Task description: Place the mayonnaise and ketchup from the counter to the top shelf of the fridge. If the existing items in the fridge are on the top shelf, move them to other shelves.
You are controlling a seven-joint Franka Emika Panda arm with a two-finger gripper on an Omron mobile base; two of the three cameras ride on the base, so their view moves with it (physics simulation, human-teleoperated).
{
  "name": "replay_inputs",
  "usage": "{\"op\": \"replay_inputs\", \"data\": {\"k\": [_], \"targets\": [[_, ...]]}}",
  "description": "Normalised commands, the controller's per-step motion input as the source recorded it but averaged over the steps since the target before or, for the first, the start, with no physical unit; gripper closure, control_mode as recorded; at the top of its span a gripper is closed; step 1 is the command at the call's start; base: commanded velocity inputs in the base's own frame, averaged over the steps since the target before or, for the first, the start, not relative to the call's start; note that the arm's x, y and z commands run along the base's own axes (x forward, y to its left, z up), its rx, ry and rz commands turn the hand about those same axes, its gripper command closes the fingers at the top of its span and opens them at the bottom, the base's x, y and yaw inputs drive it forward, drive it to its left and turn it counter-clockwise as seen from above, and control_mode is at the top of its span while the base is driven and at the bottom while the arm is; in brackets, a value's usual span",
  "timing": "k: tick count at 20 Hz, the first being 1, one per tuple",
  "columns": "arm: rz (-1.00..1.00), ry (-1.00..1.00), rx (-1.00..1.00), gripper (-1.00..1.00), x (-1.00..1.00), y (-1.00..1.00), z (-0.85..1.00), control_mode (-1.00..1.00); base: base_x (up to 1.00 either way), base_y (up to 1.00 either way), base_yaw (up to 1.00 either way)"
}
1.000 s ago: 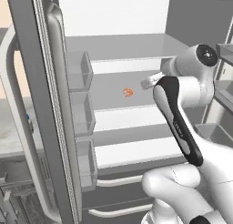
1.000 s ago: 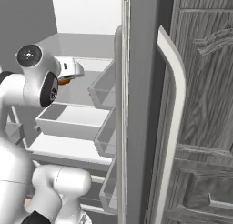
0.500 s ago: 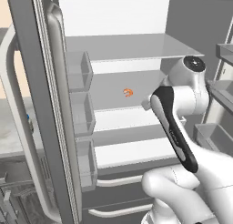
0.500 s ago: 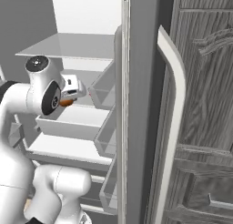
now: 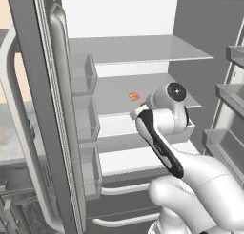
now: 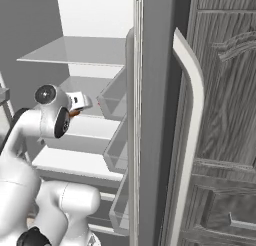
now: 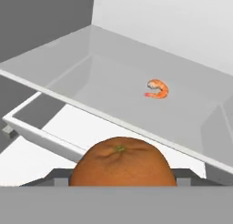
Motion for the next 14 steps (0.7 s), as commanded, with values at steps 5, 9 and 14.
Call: {"op": "replay_inputs", "data": {"k": [5,9,14], "targets": [[0.04,0.01,0.13,1.0,0.84,0.11,0.01,-1.0,0.0,0.0,0.0],[0.03,0.02,0.03,1.0,0.57,0.01,0.08,-1.0,0.0,0.0,0.0],[0.0,0.0,0.0,1.0,0.05,0.0,0.0,-1.0,0.0,0.0,0.0]]}}
